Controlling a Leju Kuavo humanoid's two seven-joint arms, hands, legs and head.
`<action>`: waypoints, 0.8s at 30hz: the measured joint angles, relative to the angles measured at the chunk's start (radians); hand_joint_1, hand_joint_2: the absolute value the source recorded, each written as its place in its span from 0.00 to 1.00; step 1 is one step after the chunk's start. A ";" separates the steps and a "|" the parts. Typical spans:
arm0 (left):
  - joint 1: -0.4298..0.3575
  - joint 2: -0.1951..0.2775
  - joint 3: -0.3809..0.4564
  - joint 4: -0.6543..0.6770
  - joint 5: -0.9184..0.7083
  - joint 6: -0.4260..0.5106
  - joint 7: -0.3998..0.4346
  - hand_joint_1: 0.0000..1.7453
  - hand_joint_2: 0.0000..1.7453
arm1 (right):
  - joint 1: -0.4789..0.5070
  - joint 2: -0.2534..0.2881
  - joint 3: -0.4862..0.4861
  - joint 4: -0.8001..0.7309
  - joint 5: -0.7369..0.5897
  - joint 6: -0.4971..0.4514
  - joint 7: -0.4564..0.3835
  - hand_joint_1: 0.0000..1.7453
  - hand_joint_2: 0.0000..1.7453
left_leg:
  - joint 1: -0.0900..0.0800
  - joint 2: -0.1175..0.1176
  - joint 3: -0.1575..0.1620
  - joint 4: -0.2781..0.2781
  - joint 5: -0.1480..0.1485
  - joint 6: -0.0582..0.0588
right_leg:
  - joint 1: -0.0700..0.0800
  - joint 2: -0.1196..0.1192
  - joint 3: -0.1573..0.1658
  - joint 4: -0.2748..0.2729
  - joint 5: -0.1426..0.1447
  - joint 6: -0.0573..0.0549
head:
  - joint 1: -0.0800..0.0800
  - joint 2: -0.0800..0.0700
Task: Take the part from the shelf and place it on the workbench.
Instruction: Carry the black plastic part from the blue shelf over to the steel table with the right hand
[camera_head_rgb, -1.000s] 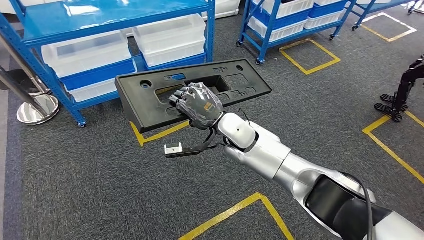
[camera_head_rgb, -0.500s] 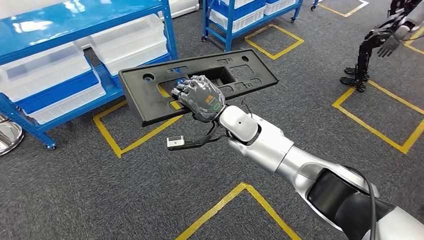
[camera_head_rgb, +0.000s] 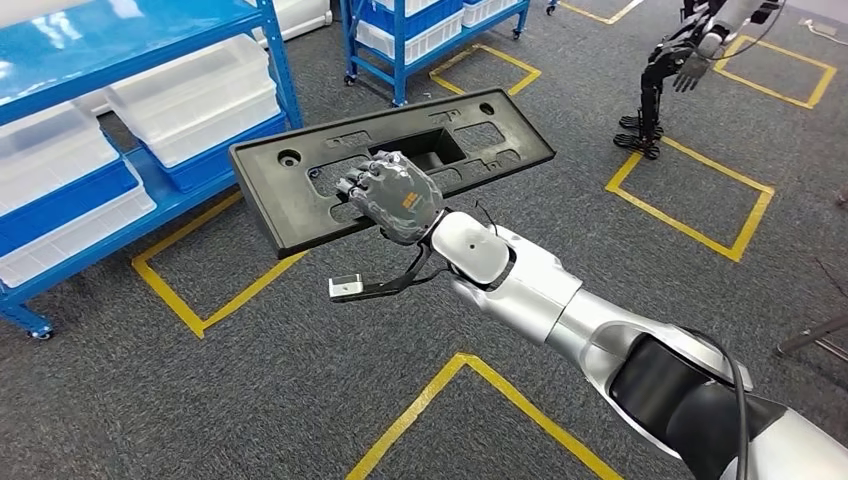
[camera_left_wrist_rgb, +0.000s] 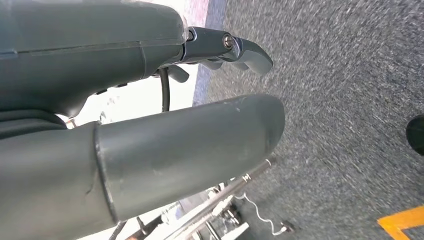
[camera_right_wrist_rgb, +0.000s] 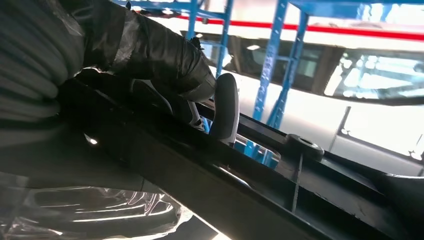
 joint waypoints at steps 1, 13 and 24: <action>0.000 0.000 0.000 0.000 -0.001 0.000 0.000 0.00 0.00 | 0.002 0.000 0.002 0.003 0.000 -0.001 0.000 1.00 1.00 | 0.000 0.011 0.001 0.000 -0.001 0.000 | -0.001 -0.004 0.002 -0.001 0.012 0.000 | 0.000 0.000; -0.003 0.001 0.018 0.000 -0.001 -0.012 0.006 0.00 0.00 | -0.011 0.008 0.005 0.033 0.022 -0.016 0.013 1.00 1.00 | -0.005 0.000 -0.047 0.153 -0.114 -0.039 | 0.011 -0.021 0.144 -0.286 0.123 -0.058 | -0.001 0.000; -0.002 0.003 0.023 0.000 -0.013 -0.012 0.011 0.00 0.00 | -0.044 0.000 0.018 0.076 0.100 0.000 0.028 1.00 1.00 | 0.003 -0.089 -0.020 0.020 -0.006 -0.026 | 0.004 0.117 0.112 -0.259 0.130 -0.026 | -0.001 0.000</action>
